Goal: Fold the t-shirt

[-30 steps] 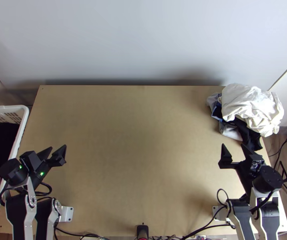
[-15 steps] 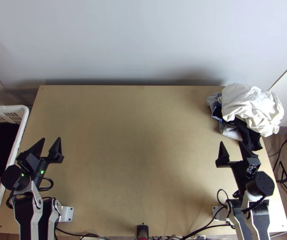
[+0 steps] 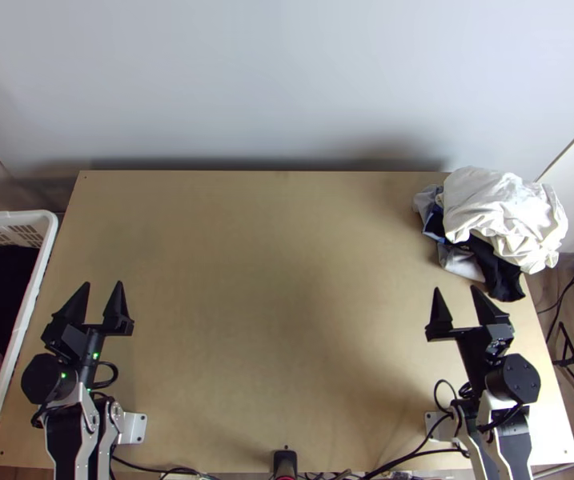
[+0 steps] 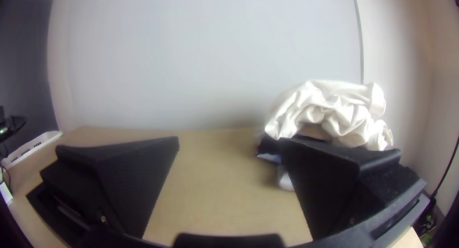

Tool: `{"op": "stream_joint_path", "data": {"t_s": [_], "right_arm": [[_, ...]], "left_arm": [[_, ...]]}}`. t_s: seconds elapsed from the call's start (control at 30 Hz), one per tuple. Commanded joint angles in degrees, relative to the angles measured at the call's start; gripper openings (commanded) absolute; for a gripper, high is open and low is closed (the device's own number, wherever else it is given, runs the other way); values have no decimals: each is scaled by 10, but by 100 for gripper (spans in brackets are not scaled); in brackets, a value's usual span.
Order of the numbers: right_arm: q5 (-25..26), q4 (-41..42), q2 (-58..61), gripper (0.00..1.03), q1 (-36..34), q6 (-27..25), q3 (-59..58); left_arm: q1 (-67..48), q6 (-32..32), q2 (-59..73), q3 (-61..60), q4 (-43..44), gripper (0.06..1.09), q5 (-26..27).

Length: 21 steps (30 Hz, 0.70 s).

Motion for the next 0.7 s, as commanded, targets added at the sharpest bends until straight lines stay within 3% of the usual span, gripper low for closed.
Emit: {"op": "stream_joint_path", "data": {"t_s": [0.0,0.13,0.33,0.67], "right_arm": [[-1,-33,-6,98,23,6,-7],[-1,-73,-6,98,18,9,-7],[-1,-76,-6,98,15,9,-7],[-1,-76,-6,98,16,9,-8]], "left_arm": [[-16,9,-22,-12,-55,104,-14],[-17,34,-24,-11,-125,104,-13],[-14,55,-23,-12,-141,104,-72],[-13,55,-23,-12,-142,104,-78]]}}
